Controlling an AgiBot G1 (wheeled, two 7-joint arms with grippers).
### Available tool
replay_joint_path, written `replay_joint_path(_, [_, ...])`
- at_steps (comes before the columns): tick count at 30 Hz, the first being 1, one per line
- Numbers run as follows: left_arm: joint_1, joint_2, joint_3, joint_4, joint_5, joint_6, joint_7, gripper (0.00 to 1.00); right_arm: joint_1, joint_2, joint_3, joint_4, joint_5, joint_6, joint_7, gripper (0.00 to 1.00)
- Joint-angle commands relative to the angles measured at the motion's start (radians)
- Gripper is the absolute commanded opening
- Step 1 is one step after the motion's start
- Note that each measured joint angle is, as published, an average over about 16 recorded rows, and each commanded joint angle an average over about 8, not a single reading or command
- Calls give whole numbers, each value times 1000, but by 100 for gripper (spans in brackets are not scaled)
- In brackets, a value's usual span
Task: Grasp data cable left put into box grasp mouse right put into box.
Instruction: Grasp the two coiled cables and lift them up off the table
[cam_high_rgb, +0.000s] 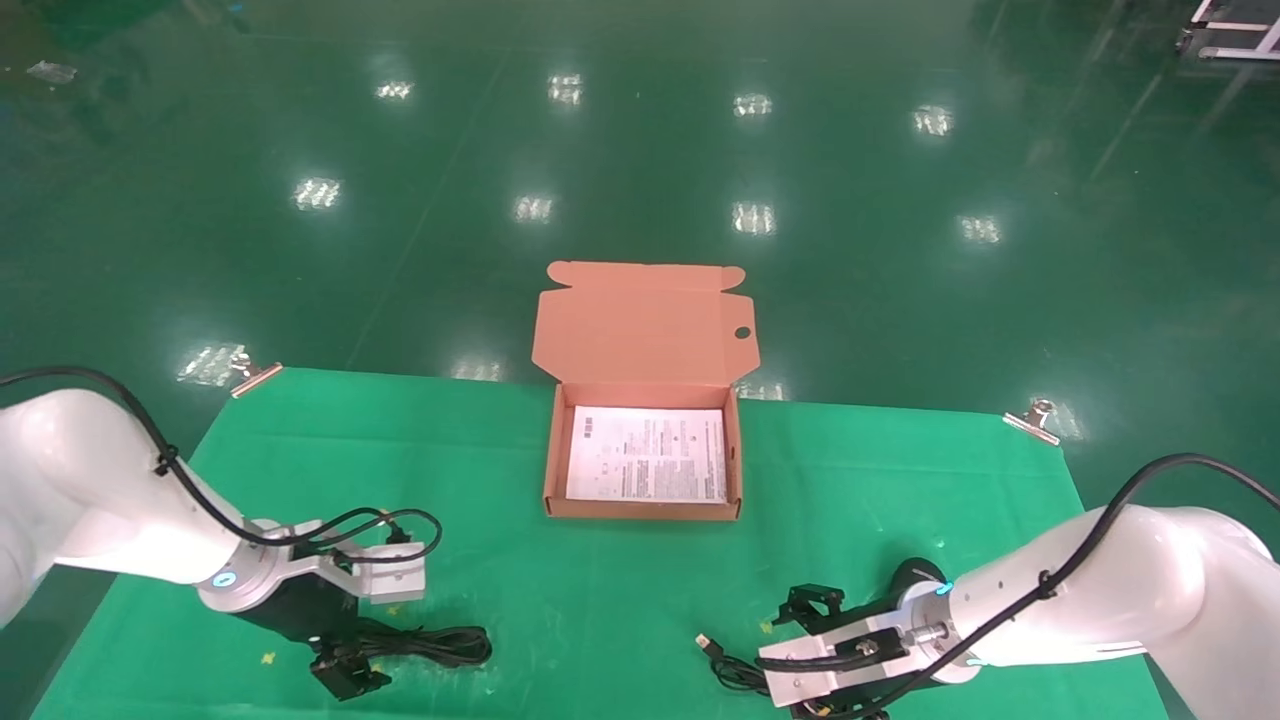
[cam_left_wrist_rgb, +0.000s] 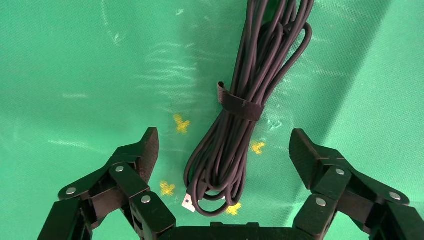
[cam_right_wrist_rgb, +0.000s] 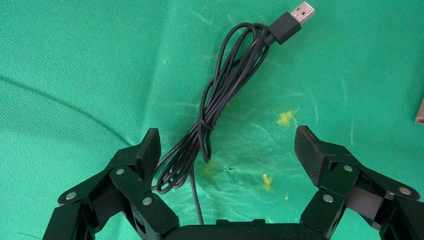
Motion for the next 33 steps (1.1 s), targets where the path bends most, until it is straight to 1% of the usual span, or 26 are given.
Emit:
replay_joint_path(1, [0,2,-1,5,-1,-2,2,0,-2,-1,-2,1,-1,7,-4,0])
replay_joint_path(33, [-1,-3,1,-9,1,6,-3,0,2,3,3,1,-4,-11,5,0])
